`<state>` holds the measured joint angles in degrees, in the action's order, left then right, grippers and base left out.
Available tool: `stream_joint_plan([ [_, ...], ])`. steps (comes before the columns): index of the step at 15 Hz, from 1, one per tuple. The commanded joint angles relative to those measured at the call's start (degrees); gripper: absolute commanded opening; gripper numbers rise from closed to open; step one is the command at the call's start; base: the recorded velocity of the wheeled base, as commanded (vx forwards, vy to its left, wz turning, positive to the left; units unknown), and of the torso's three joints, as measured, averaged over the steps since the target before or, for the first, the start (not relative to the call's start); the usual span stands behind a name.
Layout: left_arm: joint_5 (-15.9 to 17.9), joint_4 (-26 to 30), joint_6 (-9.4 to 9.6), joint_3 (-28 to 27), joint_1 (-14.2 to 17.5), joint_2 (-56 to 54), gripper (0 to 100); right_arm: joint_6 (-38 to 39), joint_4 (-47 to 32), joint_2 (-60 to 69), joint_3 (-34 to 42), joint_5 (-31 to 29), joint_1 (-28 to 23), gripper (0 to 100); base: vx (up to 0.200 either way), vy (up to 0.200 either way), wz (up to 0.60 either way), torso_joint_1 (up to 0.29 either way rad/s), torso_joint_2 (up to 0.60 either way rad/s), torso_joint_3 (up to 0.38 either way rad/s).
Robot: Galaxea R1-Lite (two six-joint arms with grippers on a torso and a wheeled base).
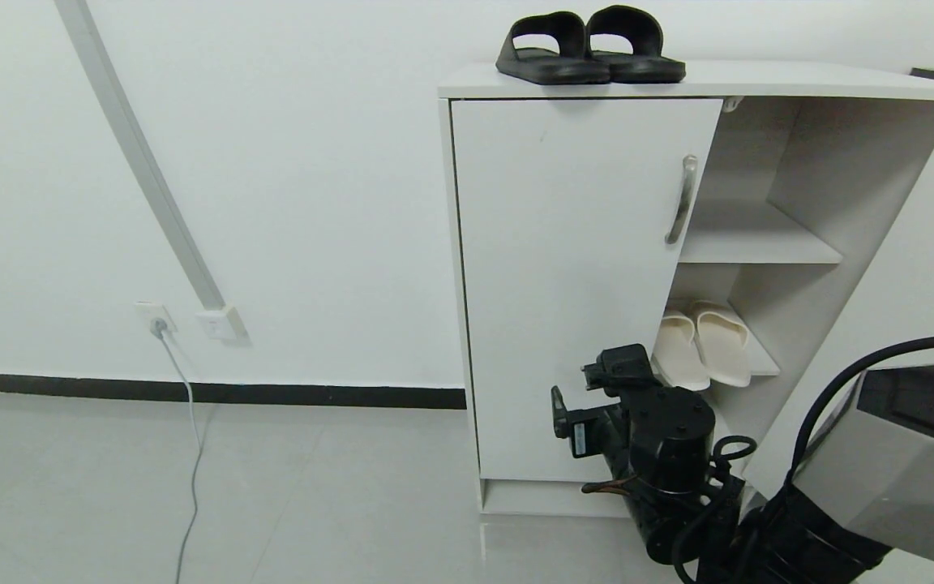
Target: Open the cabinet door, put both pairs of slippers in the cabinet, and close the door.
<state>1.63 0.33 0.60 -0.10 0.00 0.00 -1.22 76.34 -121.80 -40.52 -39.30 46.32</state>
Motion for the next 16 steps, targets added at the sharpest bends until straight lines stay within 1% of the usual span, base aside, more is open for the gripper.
stream_joint_plan([
  [1, -0.1, 0.0, 0.02, 0.0, 0.0, 0.1, 0, 0.0, 0.0, 0.1, -0.1, 0.0, 0.0, 100, 0.0, 0.0, 0.0, 0.0, 0.0, 0.0],
  [6, -0.1, 0.0, 0.02, 0.0, 0.0, 0.1, 0, 0.2, 1.2, -0.1, -0.7, -0.2, -0.1, 100, 0.0, 0.0, 0.0, 0.0, -0.01, -0.011],
  [9, 0.0, 0.0, 0.19, 0.0, 0.0, 0.1, 0, 0.2, 1.4, 0.0, -0.6, -0.2, -0.1, 100, 0.0, 0.0, 0.0, 0.004, -0.18, -0.303],
  [13, 0.0, 0.0, 0.11, 0.0, 0.0, 0.1, 0, 0.0, 1.3, 0.0, -0.6, -0.2, -0.1, 100, 0.0, 0.0, 0.0, 0.034, -0.49, -0.368],
  [16, -0.1, 0.0, 0.11, 0.0, 0.0, 0.1, 0, 0.0, 1.3, 0.0, -0.3, -0.2, -0.2, 100, 0.0, 0.0, 0.0, 0.102, -0.46, -0.354],
])
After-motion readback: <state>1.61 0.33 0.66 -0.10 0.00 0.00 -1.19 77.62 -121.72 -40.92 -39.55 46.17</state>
